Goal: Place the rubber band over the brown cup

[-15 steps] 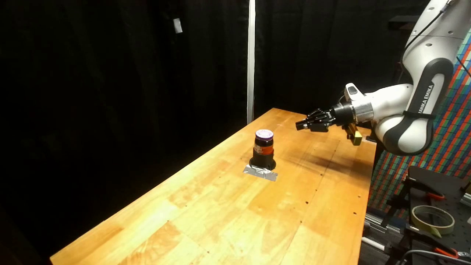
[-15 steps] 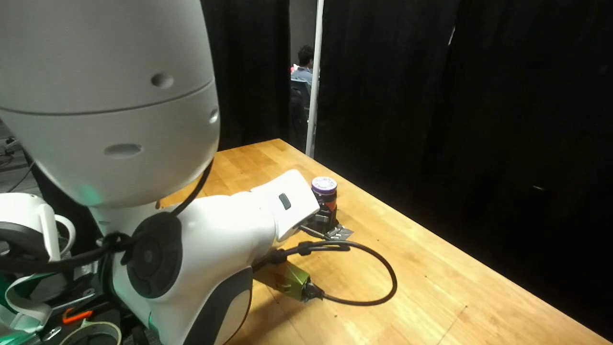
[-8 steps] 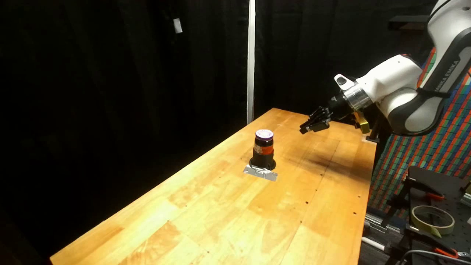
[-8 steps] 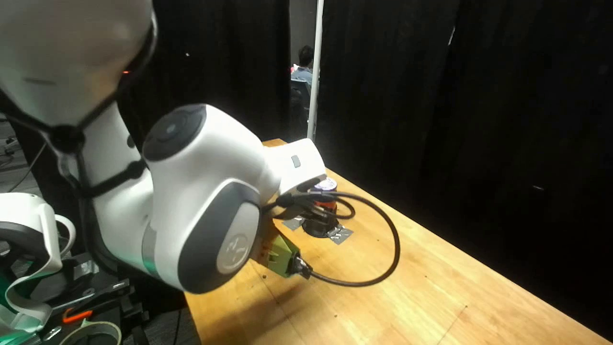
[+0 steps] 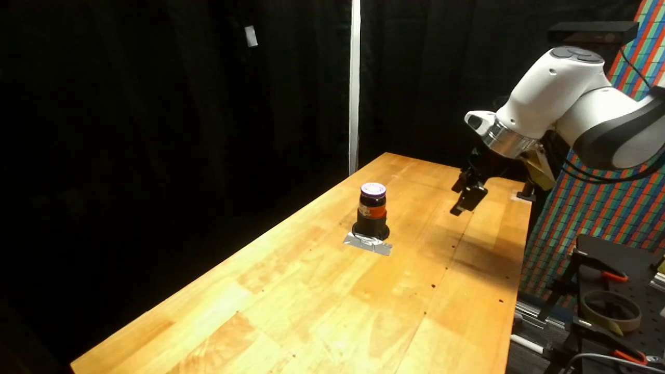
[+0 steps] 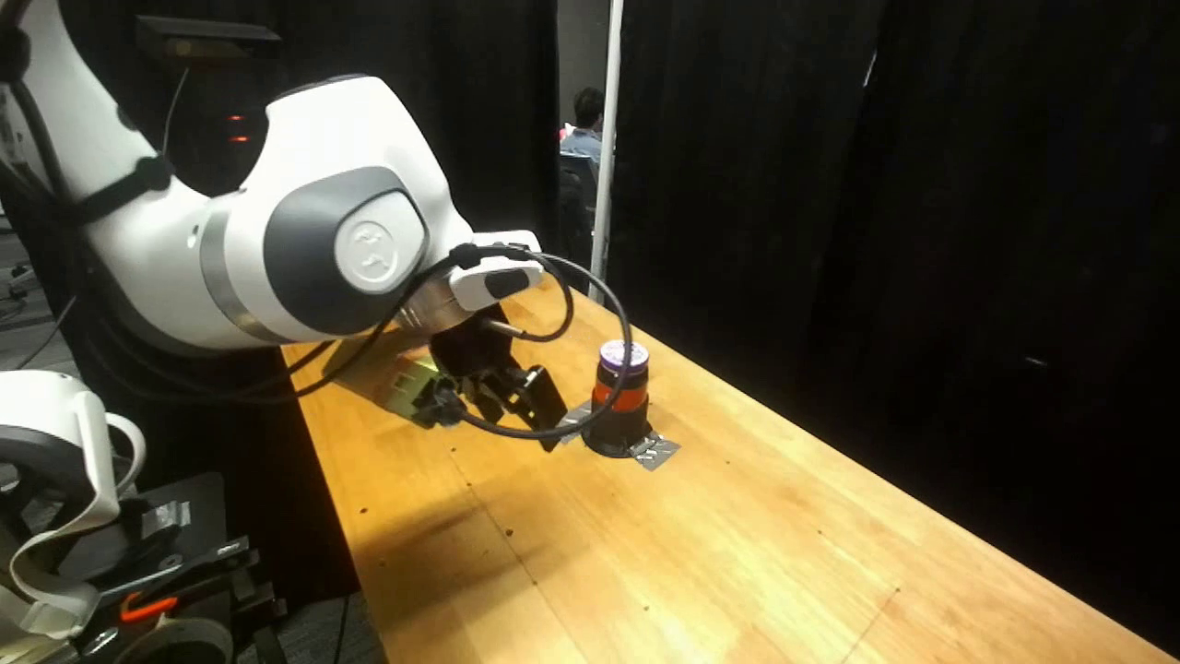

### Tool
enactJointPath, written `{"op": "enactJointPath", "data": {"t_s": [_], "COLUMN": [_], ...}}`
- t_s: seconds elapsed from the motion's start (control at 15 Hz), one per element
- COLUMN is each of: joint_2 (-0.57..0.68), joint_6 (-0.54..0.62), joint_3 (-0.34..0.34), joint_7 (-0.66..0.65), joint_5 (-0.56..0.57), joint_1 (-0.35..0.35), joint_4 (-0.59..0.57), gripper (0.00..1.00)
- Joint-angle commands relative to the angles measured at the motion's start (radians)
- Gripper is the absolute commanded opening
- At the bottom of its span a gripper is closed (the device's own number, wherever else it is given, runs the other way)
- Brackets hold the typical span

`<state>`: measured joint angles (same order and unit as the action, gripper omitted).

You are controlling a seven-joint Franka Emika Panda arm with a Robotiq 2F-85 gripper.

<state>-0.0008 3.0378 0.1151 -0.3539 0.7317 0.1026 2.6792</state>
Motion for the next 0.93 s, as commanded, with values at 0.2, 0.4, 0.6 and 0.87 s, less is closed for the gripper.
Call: {"op": "enactJointPath", "data": {"t_s": [0.2,0.4,0.6,0.87], "joint_2": [-0.077,-0.176,-0.155,-0.195], "joint_6": [-0.487,-0.718,-0.742,-0.785], "joint_3": [0.053,0.046,0.048,0.048], "joint_7": [0.238,0.338,0.305,0.310], "joint_5": [-0.538,-0.703,-0.682,-0.688], "joint_1": [-0.206,-0.240,-0.238,-0.239], "joint_4": [-0.044,-0.090,-0.110,-0.117], "gripper": [1.00,1.00,1.00,1.00]}}
